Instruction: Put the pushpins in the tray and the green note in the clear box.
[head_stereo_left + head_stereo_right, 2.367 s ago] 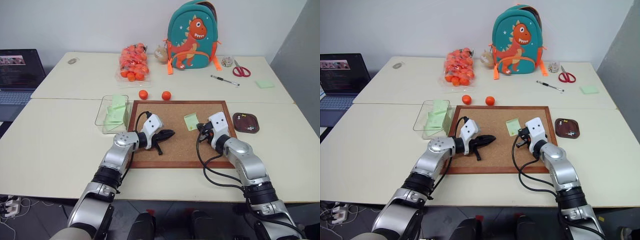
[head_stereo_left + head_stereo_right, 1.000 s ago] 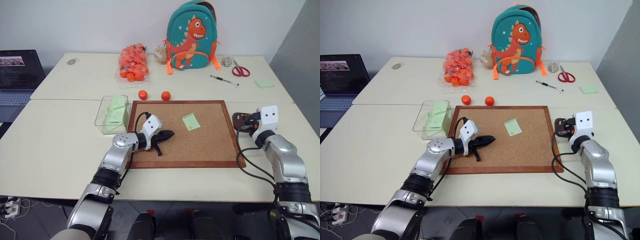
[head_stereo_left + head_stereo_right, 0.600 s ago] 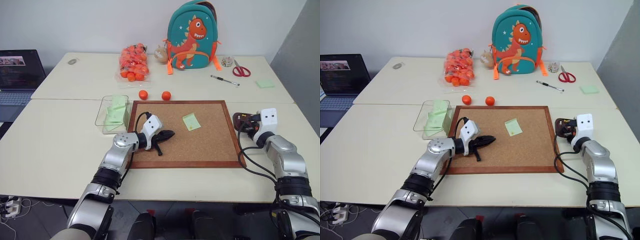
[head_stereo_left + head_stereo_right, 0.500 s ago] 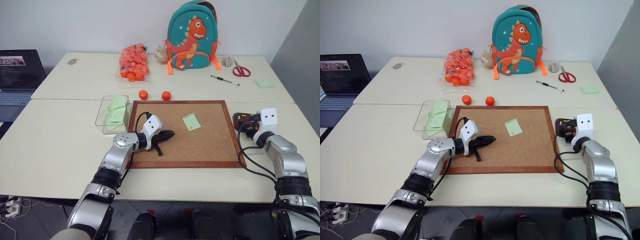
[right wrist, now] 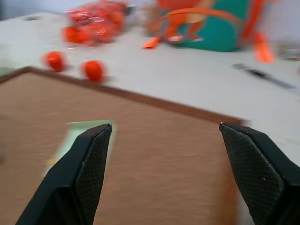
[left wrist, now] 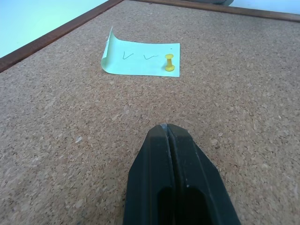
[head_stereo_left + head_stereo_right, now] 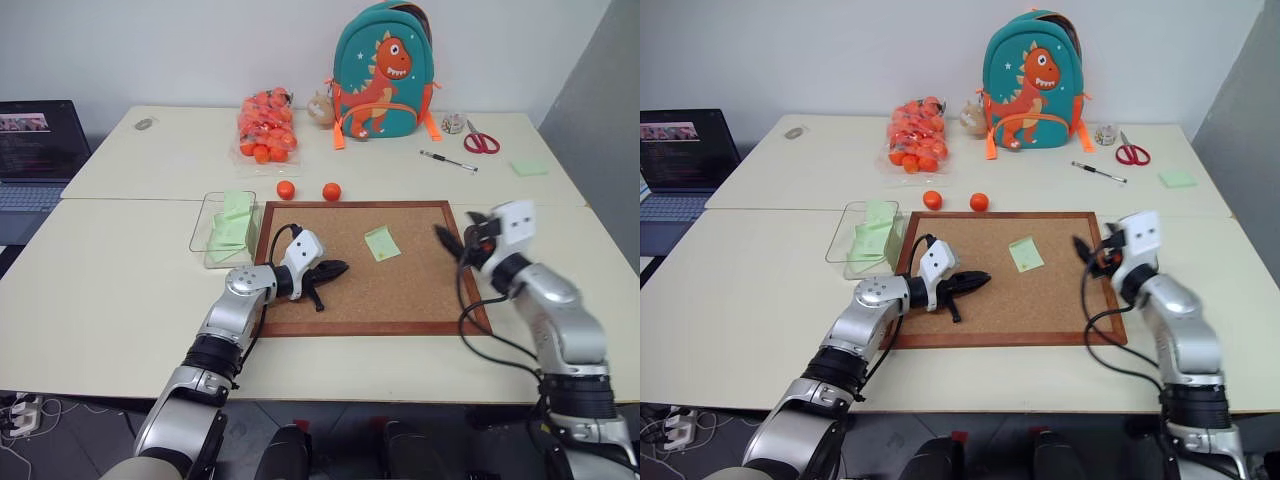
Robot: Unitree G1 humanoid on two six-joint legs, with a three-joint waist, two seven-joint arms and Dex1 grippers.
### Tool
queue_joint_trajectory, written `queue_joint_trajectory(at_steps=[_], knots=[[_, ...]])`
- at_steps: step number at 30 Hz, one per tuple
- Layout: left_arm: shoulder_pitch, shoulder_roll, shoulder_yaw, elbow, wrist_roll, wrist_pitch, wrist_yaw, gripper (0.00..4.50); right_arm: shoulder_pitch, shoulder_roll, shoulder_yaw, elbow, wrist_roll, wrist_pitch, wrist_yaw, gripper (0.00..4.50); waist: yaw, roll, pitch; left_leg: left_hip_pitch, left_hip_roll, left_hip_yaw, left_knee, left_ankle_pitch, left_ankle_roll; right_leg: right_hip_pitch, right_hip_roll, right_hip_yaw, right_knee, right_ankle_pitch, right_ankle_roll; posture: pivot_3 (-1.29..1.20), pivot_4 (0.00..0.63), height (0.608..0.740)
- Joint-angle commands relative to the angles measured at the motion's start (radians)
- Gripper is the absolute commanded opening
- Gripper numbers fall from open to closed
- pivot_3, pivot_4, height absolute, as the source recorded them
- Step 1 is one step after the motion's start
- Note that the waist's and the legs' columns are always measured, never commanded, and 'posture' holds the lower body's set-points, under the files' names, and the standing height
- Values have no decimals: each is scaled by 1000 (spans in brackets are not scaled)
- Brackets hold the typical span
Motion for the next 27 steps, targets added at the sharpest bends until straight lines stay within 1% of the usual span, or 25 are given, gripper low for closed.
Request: queue_joint_trajectory(at_steps=[1,6,15,16,18,19,20,21,26,27], knots=[[9,-9,-26,27,22,0,0,0,-11,34,100,-19,-43,-8,11,3907,0,0,0,0,0,0,0,0,0,0,0,0,0,0,0,0,150,740],[9,-11,-28,32,23,-3,-2,0,-59,84,149,89,-94,-42,-10,3907,1,0,0,0,0,0,0,0,0,0,0,-1,-1,0,0,0,150,740],[13,-13,-29,26,21,-1,-2,0,-107,134,142,217,-127,-86,-20,3907,1,0,0,0,0,-1,0,0,0,0,0,-1,0,0,0,0,150,740],[15,-13,-29,23,21,0,-2,0,-109,138,139,227,-130,-89,-27,3532,1,0,0,0,0,-1,0,0,0,0,0,-1,0,0,0,0,150,740],[16,-13,-29,20,21,2,-2,0,-112,141,135,242,-134,-96,-31,3396,1,0,0,0,0,-1,0,0,0,0,0,-1,0,0,0,0,150,740],[17,-12,-29,19,21,3,-2,0,-112,141,134,245,-135,-99,-30,3073,1,0,0,0,0,-1,0,0,0,0,0,-1,0,0,0,0,150,740],[18,-12,-29,18,21,3,-1,0,-111,142,133,247,-135,-102,-29,2841,1,0,0,0,0,-1,0,0,0,0,0,-1,0,0,0,0,150,740],[18,-12,-29,17,21,4,-1,0,-110,143,131,249,-135,-104,-28,2711,1,0,0,0,0,-1,0,0,0,0,0,-1,0,0,0,0,150,740],[22,-13,-28,13,20,4,0,0,-106,143,124,249,-134,-109,-26,1581,1,0,0,0,0,-1,0,0,0,0,0,-1,0,0,0,0,150,740],[21,-13,-28,14,20,3,0,0,-105,144,122,250,-133,-110,-27,1468,1,0,0,0,0,-1,0,0,0,0,0,-1,0,0,0,0,150,740]])
